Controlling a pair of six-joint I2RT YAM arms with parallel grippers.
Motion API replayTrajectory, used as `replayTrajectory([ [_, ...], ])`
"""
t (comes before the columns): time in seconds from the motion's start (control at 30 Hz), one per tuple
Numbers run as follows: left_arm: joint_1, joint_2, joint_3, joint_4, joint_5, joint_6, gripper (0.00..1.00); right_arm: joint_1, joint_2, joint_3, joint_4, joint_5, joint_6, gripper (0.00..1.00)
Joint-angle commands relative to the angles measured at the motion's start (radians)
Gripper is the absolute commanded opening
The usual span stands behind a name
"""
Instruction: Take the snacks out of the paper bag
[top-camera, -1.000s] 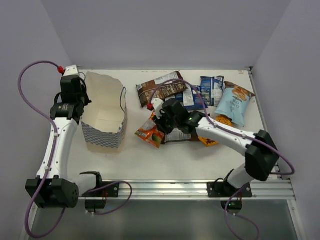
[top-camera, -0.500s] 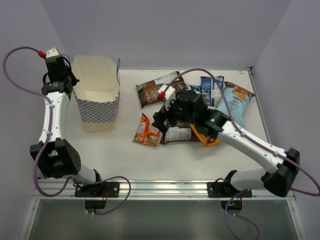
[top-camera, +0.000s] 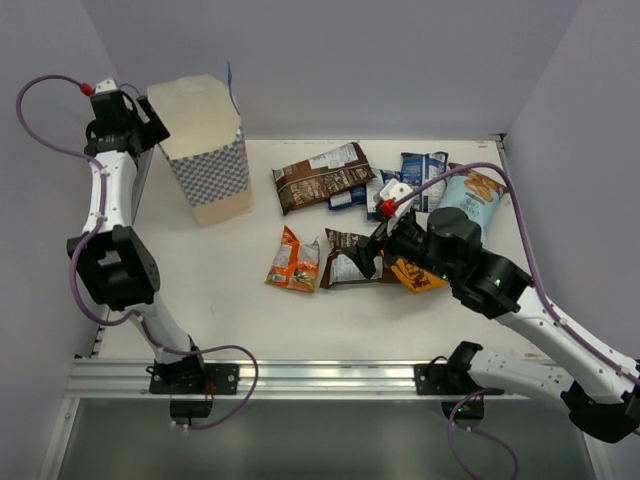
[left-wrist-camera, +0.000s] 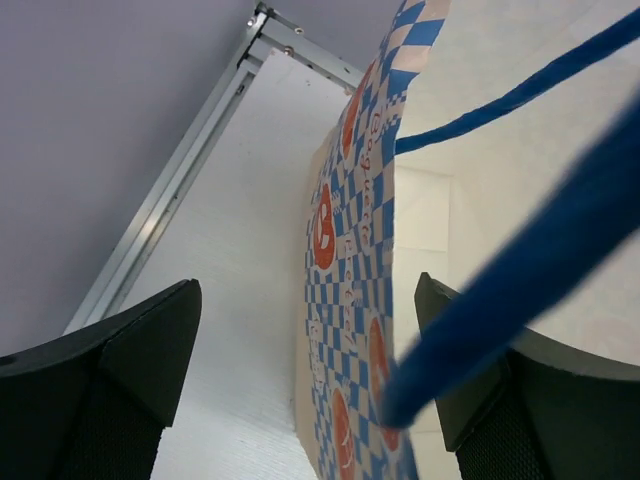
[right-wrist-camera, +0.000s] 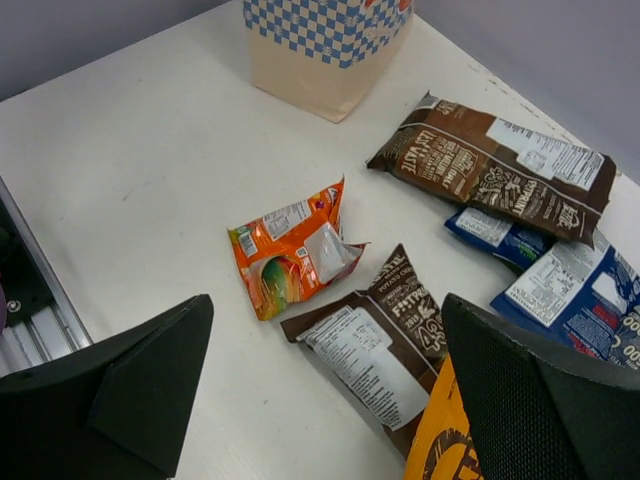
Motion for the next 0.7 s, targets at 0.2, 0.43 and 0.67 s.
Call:
replayTrajectory([
  [0.2,0.020,-0.185,-0.056,0.005,0.131,0.002,1.00,0.004,-0.061,-0.017,-0.013,0.064,0.014,0.99],
  [0.43,0.022,-0.376,-0.049,-0.113,0.279,0.008,1.00,0.004,-0.139,0.024,-0.011,0.277,0.112,0.99],
  [0.67,-0.076,-0.756,-0.246,-0.129,0.229,0.049,1.00,0.004,-0.296,0.027,-0.034,0.612,0.145,0.99],
])
